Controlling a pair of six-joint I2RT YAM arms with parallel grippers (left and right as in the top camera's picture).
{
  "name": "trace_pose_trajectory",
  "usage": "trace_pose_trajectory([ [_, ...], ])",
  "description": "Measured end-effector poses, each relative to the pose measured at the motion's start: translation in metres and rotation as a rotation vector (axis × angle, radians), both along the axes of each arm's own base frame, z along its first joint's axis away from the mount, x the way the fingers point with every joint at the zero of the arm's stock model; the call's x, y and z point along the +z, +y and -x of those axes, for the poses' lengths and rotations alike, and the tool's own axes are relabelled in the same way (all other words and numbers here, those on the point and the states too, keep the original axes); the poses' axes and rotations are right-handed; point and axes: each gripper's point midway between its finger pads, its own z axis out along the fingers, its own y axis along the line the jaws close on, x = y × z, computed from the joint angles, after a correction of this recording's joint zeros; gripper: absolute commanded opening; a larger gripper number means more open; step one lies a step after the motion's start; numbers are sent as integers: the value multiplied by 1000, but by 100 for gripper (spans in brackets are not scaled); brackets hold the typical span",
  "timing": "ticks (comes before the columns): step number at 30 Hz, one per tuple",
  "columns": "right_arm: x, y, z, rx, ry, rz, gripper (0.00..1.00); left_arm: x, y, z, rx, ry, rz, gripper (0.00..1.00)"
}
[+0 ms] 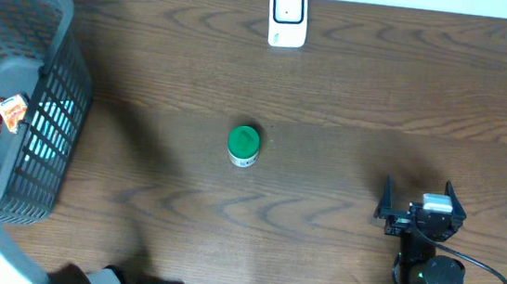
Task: Scan the item barcode
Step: 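Move the left gripper back over the basket, then grasp the orange Kleenex tissue pack in the basket with the left gripper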
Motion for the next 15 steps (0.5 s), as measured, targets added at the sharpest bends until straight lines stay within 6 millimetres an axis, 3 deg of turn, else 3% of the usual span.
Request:
trace_pose_trajectory([
  [3, 0, 0, 0, 0, 0, 0, 99, -39, 20, -3, 95, 63, 134, 87],
  [11, 0, 0, 0, 0, 0, 0, 99, -107, 45, -10, 213, 215, 253, 88],
  [12, 0, 0, 0, 0, 0, 0, 99, -113, 48, -10, 226, 233, 256, 89],
  [13, 0, 0, 0, 0, 0, 0, 99, -120, 52, -9, 239, 255, 257, 100],
  [15, 0, 0, 0, 0, 0, 0, 99, -136, 59, -9, 263, 300, 259, 99],
])
